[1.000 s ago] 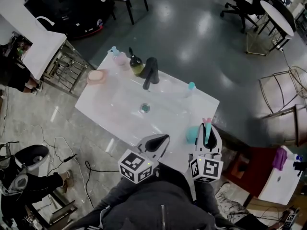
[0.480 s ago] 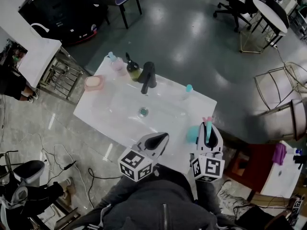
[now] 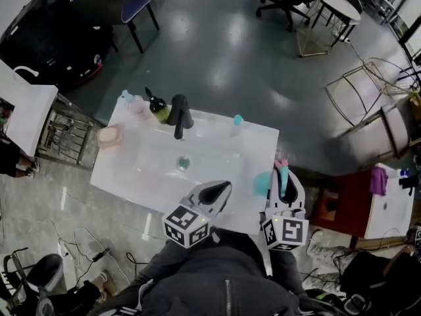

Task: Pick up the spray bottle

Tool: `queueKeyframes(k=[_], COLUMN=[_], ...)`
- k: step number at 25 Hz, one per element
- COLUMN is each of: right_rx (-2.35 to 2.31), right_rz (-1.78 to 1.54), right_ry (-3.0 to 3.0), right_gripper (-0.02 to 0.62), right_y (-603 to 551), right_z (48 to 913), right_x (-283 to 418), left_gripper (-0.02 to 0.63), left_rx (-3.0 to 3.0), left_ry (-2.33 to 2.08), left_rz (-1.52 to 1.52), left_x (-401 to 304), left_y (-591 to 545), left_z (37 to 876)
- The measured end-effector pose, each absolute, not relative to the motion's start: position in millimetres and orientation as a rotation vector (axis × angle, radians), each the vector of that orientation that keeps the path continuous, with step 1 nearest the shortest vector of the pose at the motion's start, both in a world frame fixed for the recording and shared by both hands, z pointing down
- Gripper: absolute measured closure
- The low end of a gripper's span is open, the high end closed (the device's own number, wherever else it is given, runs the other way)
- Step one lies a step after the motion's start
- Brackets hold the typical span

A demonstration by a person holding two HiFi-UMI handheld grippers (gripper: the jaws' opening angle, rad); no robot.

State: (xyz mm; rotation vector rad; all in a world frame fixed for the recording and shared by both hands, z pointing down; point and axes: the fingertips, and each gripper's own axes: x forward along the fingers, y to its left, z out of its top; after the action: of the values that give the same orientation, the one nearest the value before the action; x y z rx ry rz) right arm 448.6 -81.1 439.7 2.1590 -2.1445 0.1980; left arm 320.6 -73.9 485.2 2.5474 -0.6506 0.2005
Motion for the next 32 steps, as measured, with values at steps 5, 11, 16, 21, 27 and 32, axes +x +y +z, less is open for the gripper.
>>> queueKeyframes(k=[5,11,16,21,27,32], right_rx=[2.297,2.46,2.554,2.617,2.682,2.715], right_rz=[0.201,0.205,0.208,0.213,0.213,0.218], right_ry=[-2.002,-1.797,-1.664,-1.562,-1.477,-1.427], right_gripper=[0.52,0.521,0.521,0.522,0.522,0.521], right_y=[-56.6,-9.3,21.7,47.7,73.5,87.9], right_z=[441.3,433.4,436.8,437.3,432.9,431.8], right_x=[470.9,496.8,508.1,513.0,515.2,513.7], left_gripper=[0.598,0.598,0.598,0.598,0.598,0.598], left_rx=[2.586,2.62,2.636,2.649,2.659,2.662], left_ry=[-0.501,-0.285,-0.144,-0.016,0.095,0.162], left_rz=[0.218,0.261,0.289,0.312,0.326,0.335], left_x=[340.5,369.2,387.8,403.6,416.2,420.9], left_y=[-71.9,-48.6,-34.0,-17.1,-0.3,10.7], left_z=[487.7,481.4,484.1,484.4,479.7,476.8])
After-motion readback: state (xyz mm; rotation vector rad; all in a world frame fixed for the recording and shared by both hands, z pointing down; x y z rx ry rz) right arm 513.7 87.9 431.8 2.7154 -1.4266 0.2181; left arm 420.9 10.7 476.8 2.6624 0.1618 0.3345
